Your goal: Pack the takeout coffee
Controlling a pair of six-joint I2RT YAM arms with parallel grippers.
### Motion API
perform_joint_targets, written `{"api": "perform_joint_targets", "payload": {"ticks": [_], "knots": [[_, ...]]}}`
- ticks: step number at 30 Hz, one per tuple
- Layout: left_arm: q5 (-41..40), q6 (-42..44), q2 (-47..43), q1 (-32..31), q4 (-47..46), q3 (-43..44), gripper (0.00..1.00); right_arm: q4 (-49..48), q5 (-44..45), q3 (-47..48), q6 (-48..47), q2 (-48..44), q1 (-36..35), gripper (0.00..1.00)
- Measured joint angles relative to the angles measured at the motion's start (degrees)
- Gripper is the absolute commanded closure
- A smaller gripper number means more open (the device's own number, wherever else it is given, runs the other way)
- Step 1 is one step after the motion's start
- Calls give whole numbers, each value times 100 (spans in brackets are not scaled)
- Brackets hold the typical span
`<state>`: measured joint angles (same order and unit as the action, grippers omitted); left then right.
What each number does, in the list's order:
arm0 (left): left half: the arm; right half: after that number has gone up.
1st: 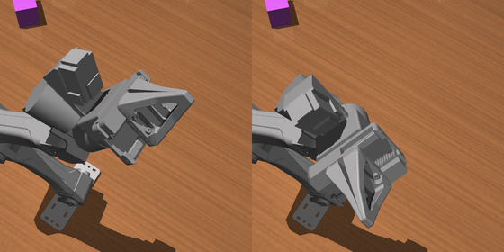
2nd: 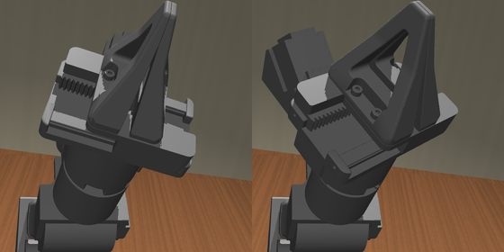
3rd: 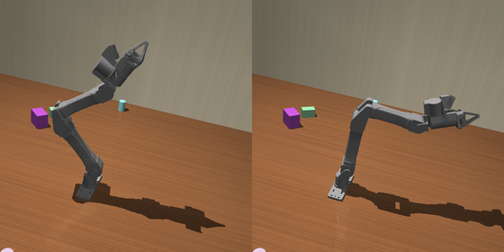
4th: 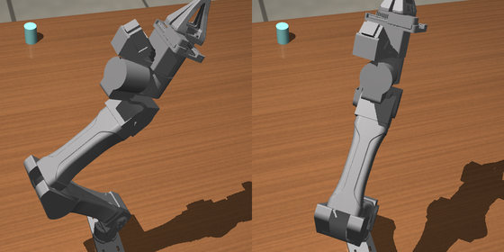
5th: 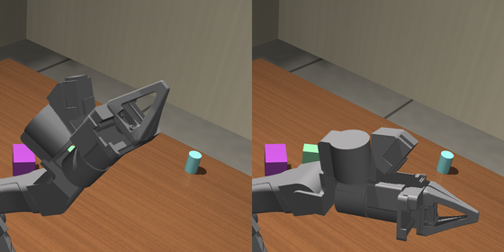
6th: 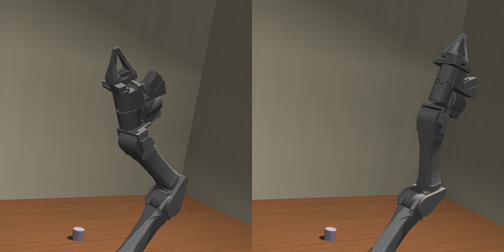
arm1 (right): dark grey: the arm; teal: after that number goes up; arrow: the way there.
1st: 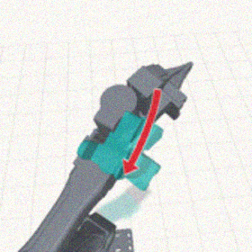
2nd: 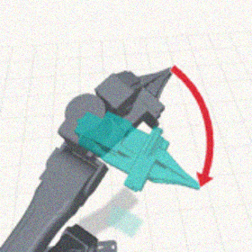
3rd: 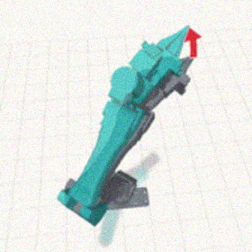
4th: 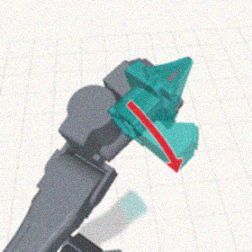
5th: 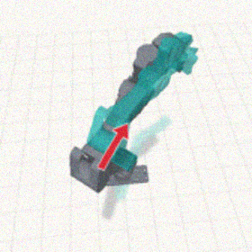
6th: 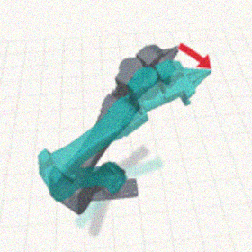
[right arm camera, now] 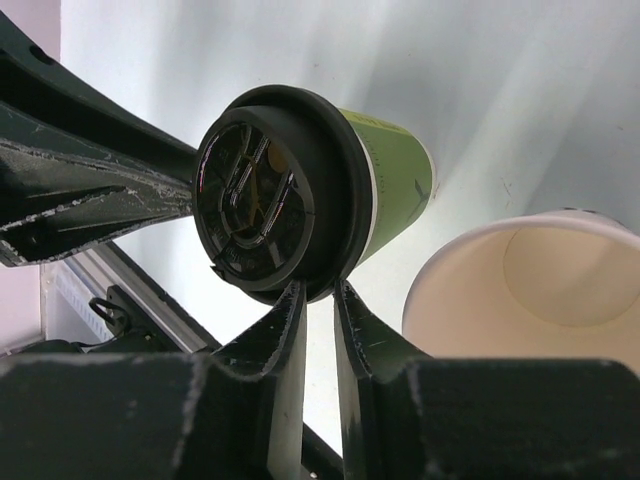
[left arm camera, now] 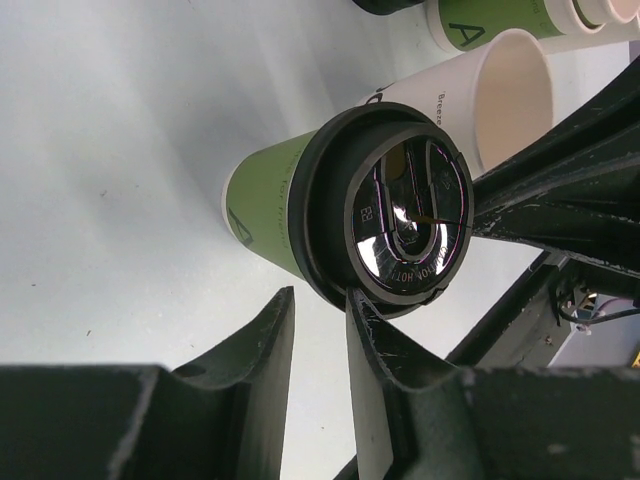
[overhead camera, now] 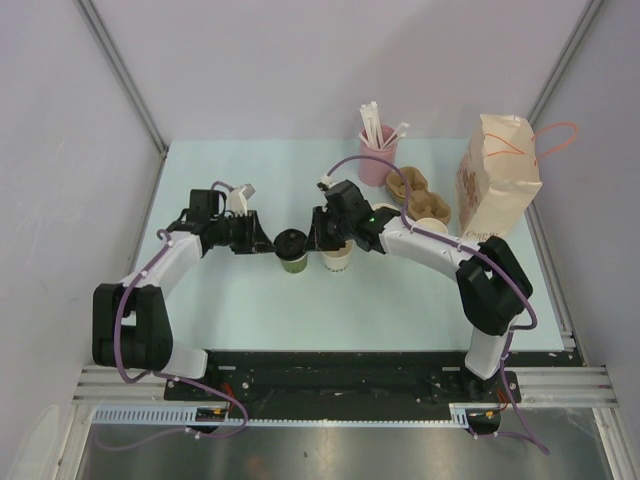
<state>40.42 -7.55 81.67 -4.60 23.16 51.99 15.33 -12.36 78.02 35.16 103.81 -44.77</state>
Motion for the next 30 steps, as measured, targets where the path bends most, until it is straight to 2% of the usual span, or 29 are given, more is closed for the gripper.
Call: {"api": "perform_joint_targets", "payload": {"ticks": [12,20,30], "knots": [[284,-114,219,72,-76,33,68,-98,-160,105,2,160,157,89],[310,-146,234,76,-96,33,68,-232,-282,114,4,236,243,100],[319,-149,234,105,-96,33,68,-393,-361,173,4,365,302,100]]}}
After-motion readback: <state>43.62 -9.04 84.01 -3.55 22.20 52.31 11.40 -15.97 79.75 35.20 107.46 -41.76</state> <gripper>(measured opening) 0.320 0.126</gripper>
